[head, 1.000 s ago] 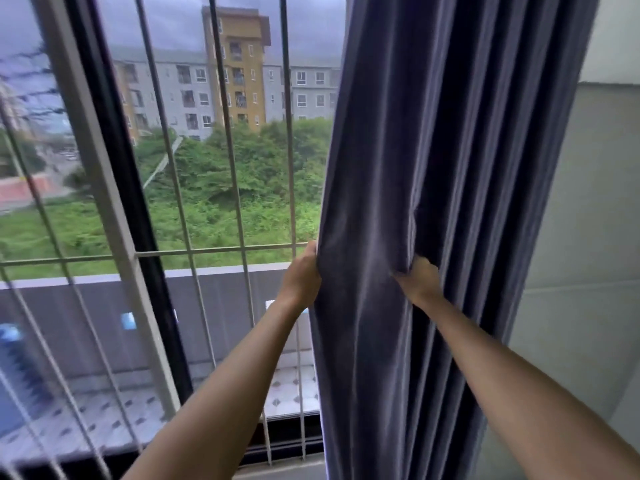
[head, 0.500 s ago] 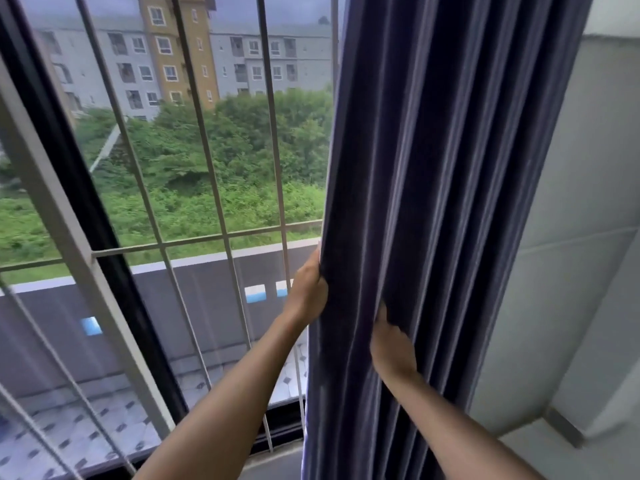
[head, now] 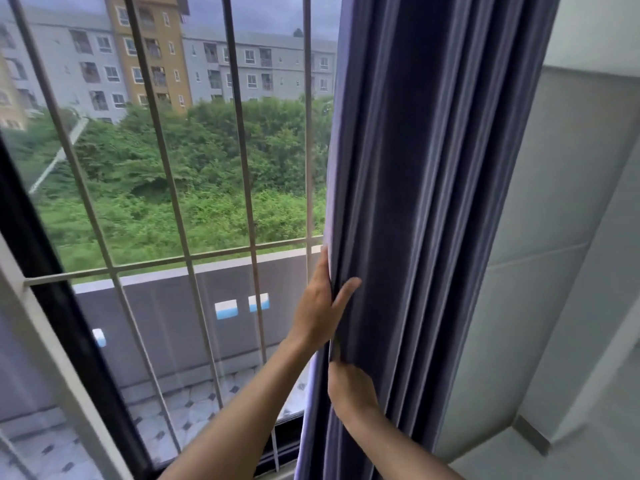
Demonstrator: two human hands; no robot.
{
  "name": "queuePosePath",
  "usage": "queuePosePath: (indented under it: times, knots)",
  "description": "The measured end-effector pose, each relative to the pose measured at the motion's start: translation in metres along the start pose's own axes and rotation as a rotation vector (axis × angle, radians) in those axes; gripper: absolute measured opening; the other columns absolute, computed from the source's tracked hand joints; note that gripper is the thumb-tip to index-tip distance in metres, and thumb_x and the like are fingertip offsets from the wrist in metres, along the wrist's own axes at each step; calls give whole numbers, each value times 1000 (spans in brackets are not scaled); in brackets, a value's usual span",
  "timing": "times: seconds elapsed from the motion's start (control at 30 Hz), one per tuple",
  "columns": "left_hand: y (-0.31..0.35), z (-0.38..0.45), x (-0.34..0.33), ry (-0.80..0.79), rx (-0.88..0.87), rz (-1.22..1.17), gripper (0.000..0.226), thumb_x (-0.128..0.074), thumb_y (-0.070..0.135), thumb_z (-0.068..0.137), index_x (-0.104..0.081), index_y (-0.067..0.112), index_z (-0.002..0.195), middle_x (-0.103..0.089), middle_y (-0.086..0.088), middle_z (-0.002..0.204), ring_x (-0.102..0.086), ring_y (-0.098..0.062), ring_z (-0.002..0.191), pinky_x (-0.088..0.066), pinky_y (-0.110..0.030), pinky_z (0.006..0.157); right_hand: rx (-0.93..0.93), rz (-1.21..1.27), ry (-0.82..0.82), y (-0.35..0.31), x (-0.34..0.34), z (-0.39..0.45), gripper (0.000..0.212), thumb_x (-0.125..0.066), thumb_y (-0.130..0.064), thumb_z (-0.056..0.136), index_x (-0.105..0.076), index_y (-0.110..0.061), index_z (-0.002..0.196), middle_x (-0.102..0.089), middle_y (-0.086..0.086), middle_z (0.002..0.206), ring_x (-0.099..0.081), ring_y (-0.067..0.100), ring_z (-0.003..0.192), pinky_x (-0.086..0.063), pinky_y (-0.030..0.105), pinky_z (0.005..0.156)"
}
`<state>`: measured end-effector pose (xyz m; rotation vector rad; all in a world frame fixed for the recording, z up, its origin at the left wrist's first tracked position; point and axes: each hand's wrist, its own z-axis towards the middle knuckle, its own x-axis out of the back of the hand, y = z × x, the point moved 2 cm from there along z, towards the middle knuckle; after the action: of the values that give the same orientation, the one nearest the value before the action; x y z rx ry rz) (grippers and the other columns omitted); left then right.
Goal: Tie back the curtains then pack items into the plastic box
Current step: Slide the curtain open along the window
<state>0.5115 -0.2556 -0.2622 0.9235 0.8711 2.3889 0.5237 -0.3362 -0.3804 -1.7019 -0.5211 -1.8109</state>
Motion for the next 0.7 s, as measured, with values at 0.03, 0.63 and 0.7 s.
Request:
queuePosePath:
  times: [0.03,0.63,0.7]
  knots:
    - [0,6,-2,21,-23,41,65,-40,50,95,-26,15,148,-47,-6,144,-49,-21,125,-43,-29,95,13,18,-25,1,1,-1,52,-30,-4,96,-22,-8,148,-69,12,108,-67,30,100,-53,39,82]
    - [-20,31,-12,75,-31,73,33,-28,18,104,-48,9,129,-62,-8,118,-61,-28,104,-51,-38,88,-27,844,709,110,228,96,55,-64,-17,89,-41,-15,139,-58,-2,89,-58,9,76,-45,18,69]
    - [-19,33,-13,80,1,53,32,-28,19,104,-50,9,126,-63,-9,114,-61,-28,100,-51,-37,85,-22,680,619,110,193,97,29,-62,-16,91,-59,-6,118,-62,4,79,-60,15,67,-41,20,62]
